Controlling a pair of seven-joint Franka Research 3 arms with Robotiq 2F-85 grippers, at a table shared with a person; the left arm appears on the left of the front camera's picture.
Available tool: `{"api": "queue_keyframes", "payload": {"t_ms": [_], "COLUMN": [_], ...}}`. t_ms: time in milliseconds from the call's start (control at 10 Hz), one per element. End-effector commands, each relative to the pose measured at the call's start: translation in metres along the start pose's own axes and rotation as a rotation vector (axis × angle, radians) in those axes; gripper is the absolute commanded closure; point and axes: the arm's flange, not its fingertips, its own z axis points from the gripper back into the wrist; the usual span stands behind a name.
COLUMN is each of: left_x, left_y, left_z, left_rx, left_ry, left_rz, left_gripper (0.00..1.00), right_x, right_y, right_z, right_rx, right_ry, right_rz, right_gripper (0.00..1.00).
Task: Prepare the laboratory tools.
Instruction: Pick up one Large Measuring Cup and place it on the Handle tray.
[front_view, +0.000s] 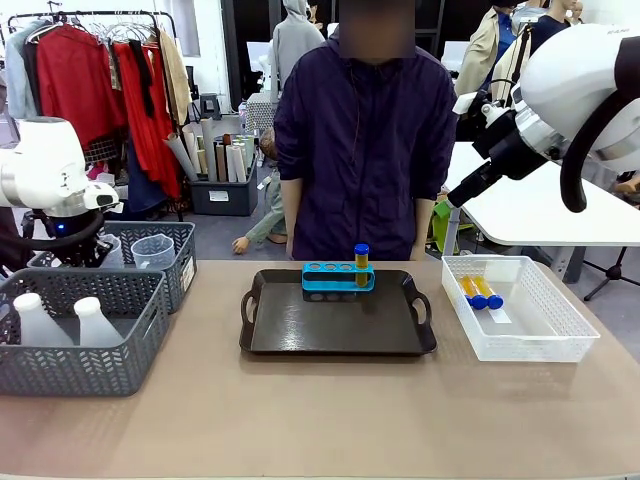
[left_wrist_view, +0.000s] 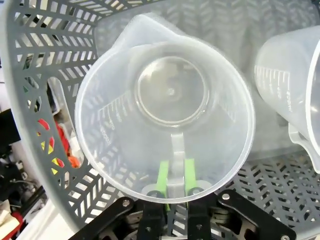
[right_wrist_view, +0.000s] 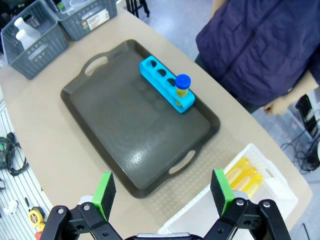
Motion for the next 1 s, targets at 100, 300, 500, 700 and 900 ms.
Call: {"api": "queue_keyframes", "payload": {"t_ms": [100,300,500,700,900], "left_x": [-0.011,-0.017,-0.025,-0.037,-0.045], "left_y": [0.004,0.003,-0.006,-0.018,-0.035], "left_z": [0.018,0.041,0.088,0.144,0.201], "left_rx": [-0.018,-0.044,-0.01,0.01,0.048], "left_ry": [-0.022,-0.038,-0.061,-0.1,-0.167], "left_rz": [-0.029,-0.047,-0.105,-0.167,-0.23], "left_gripper": [1.0,1.0,1.0,1.0,1.0], "right_x": [0.0,0.0,0.0,0.0,0.0], "right_y": [-0.001,-0.001,-0.001,-0.001,-0.001], "right_z": [0.001,0.001,0.001,0.001,0.001], "right_rx": [0.003,0.003,0.003,0.003,0.003], "right_ry": [-0.003,-0.003,-0.003,-0.003,-0.003], "right_rz": [-0.003,-0.003,-0.003,-0.003,-0.003], "right_gripper": [0.0,0.0,0.0,0.0,0.0]}}
